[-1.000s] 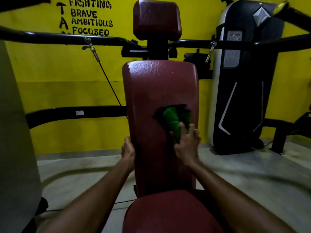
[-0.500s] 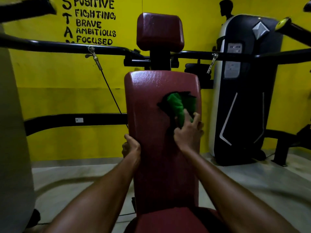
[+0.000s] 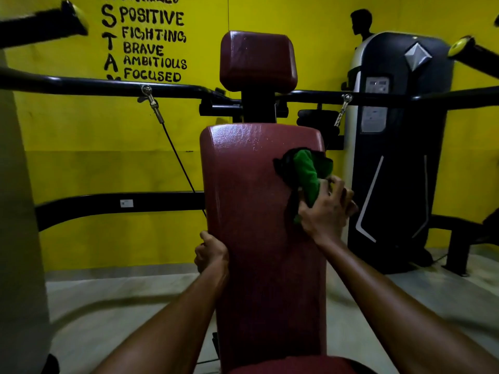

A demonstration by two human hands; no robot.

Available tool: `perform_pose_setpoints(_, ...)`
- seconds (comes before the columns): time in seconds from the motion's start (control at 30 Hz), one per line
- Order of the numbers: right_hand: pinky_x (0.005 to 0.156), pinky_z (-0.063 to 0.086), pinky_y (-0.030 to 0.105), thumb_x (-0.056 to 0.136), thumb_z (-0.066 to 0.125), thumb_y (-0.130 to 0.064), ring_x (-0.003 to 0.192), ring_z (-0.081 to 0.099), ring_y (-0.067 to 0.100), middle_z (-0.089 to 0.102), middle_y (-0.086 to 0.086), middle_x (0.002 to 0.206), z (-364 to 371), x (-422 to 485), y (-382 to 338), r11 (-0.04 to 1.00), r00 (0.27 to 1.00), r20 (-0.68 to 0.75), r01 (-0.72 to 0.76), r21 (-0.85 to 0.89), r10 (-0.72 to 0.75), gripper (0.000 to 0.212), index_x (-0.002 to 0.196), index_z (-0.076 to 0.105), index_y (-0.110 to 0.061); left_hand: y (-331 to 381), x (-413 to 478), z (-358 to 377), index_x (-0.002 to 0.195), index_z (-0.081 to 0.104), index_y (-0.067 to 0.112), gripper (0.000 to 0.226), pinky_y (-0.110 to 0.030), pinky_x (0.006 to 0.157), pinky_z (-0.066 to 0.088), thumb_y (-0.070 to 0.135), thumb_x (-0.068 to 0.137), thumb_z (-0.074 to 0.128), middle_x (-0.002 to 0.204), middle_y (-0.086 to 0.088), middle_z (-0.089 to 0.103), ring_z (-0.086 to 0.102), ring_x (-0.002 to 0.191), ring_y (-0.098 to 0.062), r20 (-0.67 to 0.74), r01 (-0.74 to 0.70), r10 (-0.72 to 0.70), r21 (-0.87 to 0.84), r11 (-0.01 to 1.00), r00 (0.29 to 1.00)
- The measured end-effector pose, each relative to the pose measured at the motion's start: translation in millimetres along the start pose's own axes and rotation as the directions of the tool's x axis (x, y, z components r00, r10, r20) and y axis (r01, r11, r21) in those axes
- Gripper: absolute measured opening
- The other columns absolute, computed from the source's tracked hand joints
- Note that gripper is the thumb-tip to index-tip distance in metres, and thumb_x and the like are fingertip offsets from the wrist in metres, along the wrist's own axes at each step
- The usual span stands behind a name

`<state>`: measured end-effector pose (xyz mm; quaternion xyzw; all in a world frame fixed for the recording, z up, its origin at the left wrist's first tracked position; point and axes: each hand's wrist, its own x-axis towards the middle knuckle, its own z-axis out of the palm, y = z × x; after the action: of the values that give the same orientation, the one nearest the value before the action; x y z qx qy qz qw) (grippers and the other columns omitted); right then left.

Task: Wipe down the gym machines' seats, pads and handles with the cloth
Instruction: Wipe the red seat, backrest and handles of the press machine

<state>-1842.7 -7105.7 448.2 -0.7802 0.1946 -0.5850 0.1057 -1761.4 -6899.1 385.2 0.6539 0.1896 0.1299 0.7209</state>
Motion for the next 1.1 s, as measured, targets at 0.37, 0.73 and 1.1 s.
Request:
perform_pose_setpoints(0.37,0.122,0.027,0.044,0.102,0.051,-0.039,0.153,0.030,0.025,0.032,0.002,0.166,27,-38,-78,0.508,0.499,0.097,0.845,0.167,-0.861,0.060,0.158,0.036,-0.024,-2,-3,-9,0.142,0.044,0.006,0.051,-0.044,0.101,0.037,0.039,0.107,0.027,0.139,-0.025,0.049,0.048,0.126,-0.040,0.093,-0.098,0.088,0.117,0.988,0.992)
perform_pose_setpoints(0.73,0.120,0.030,0.042,0.100,0.056,-0.026,0.151,0.035,0.024,0.040,0.004,0.161,34,-42,-91,0.444,0.452,0.016,0.868,0.223,-0.892,0.049,0.148,0.053,-0.018,-6,2,-6,0.138,0.047,0.007,0.044,-0.042,0.098,0.044,0.033,0.105,0.038,0.135,-0.021,0.055,0.054,0.122,-0.039,0.105,-0.221,0.199,0.284,0.933,0.974)
perform_pose_setpoints(1.1,0.118,0.033,0.044,0.091,0.064,-0.016,0.147,0.041,0.029,0.049,0.012,0.154,31,-49,-96,0.693,0.740,-0.019,0.639,0.333,-0.673,0.050,0.140,0.060,-0.008,-5,2,-5,0.134,0.052,0.003,0.047,-0.043,0.094,0.042,0.036,0.105,0.034,0.131,-0.024,0.056,0.053,0.120,-0.041,0.088,-0.113,0.096,0.215,0.970,0.992)
